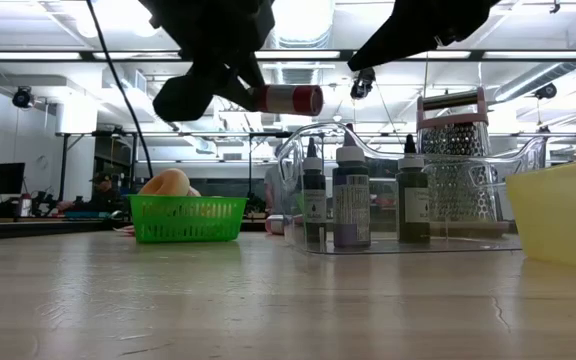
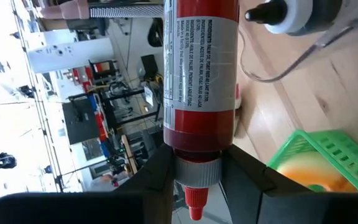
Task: Pick & Place Food Item
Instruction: Put the red food coloring bottle into the transparent bin
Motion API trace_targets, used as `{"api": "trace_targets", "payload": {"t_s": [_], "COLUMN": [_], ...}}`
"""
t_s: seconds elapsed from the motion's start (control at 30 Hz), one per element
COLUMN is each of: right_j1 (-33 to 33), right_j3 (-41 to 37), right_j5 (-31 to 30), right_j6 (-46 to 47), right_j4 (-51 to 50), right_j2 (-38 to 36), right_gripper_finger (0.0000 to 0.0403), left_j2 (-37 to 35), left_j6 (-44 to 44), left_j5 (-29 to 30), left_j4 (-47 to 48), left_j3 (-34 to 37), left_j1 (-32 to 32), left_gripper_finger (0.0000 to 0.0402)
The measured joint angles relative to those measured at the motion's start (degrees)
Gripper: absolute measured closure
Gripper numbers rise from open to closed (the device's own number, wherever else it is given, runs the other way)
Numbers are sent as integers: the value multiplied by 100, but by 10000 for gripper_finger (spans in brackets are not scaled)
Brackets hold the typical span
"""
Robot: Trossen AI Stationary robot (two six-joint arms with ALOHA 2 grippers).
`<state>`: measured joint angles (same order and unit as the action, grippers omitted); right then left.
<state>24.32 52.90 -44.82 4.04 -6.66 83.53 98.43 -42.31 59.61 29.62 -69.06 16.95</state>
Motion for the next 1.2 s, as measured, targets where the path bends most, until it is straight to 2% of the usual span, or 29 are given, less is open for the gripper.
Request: {"api": "trace_targets", "payload": {"t_s": [0.5,0.67,0.93,1.2], "right_j1": [-39,-48,-70,-101], "right_j3": [-4,-4,0,0], "right_j5": [-50,-419,-474,-487], "right_j6": [-406,-542,-571,-552], "right_j4": [229,456,687,892], "right_j2": [182,284,284,284], "right_gripper_finger": [161,146,134,138], "left_j2": [-8,-11,-11,-11], "left_j6": [-354,-276,-232,-227], "left_j5": [26,-73,-98,-155], "left_j4": [-969,-1001,-1206,-1274], "left_j3": [-2,-2,-2,-2], "left_j1": [177,192,192,188], "left_gripper_finger": [304,304,304,304]}}
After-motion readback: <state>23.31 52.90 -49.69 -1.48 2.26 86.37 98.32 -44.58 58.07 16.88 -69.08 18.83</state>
